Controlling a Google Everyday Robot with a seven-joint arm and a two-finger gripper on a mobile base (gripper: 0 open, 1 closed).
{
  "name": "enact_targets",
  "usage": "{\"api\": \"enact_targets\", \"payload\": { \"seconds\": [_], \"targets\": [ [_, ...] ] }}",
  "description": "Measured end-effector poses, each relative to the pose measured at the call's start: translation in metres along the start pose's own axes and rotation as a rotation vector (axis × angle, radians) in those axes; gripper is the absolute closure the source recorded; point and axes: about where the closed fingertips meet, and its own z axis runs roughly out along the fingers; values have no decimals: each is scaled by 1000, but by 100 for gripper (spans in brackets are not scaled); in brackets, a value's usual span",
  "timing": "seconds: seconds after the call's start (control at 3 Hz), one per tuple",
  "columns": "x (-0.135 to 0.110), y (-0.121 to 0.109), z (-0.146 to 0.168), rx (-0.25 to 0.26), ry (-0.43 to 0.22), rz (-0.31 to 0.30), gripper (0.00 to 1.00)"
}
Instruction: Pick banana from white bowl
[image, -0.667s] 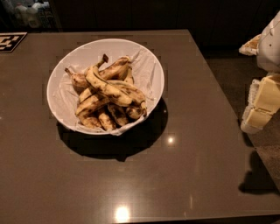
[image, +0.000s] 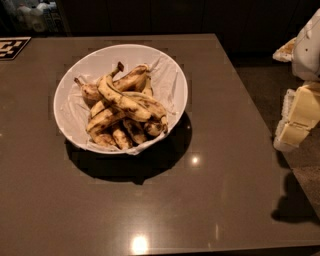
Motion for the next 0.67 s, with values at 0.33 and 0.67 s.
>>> {"api": "enact_targets", "payload": {
  "seconds": [0.33, 0.67],
  "targets": [
    [-17, 9, 2, -22, 77, -13, 0],
    [-38, 17, 9, -48, 160, -51, 0]
  ]
}}
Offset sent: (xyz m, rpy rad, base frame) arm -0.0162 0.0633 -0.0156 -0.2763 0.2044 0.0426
